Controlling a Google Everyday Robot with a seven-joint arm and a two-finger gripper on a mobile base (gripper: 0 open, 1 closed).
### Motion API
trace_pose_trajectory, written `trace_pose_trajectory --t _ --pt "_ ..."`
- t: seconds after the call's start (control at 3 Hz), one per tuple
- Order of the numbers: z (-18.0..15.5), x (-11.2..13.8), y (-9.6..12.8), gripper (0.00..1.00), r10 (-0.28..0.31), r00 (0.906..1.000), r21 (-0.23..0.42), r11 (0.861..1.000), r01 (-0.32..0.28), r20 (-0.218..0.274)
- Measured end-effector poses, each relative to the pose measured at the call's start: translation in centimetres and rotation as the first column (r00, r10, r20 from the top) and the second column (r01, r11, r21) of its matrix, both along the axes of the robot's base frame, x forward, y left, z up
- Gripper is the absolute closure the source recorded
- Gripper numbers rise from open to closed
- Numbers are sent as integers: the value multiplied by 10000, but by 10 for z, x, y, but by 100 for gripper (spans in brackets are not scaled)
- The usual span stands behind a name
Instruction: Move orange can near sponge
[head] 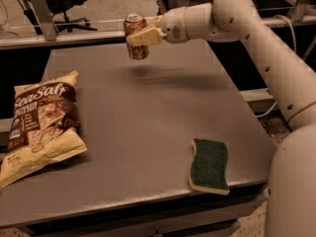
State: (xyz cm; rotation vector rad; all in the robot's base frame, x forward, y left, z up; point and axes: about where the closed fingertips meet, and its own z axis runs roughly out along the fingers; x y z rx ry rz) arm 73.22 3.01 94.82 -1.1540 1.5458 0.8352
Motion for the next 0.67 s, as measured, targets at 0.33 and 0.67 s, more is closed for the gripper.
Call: trace_pose_trajectory --t 0.33,0.67 --pt "1 -80 -65 100 1414 9896 -794 9871 -1390 260" --pt "-17 -130 -103 100 2154 9765 -1237 9688 -2148 -86"
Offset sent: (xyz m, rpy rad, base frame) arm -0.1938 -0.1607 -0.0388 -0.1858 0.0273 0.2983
